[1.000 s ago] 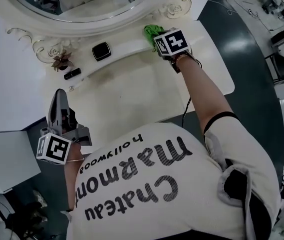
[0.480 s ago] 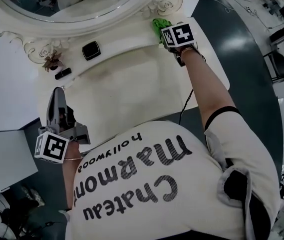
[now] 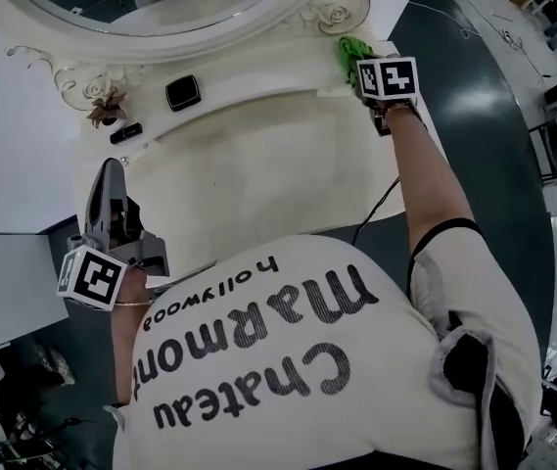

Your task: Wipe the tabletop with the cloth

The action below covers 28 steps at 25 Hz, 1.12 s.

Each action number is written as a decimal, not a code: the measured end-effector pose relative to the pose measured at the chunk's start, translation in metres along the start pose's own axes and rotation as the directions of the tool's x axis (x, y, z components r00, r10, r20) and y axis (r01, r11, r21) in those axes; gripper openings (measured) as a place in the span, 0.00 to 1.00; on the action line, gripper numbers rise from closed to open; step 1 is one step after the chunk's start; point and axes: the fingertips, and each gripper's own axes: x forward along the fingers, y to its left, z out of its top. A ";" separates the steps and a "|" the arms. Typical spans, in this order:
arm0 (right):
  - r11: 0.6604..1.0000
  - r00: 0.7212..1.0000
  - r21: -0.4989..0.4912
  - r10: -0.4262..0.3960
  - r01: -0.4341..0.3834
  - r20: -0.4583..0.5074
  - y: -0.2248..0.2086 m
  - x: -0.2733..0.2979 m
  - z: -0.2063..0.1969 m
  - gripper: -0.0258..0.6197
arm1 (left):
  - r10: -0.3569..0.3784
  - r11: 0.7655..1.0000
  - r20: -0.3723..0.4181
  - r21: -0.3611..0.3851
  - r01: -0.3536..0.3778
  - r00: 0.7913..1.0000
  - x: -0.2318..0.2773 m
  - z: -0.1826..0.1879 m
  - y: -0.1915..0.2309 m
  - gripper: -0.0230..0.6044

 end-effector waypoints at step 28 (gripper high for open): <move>0.911 0.958 0.413 -0.114 -0.004 0.262 -0.036 -0.031 0.025 0.17 | -0.005 0.998 -0.023 -0.069 0.003 1.000 0.017 -0.001 0.007 0.05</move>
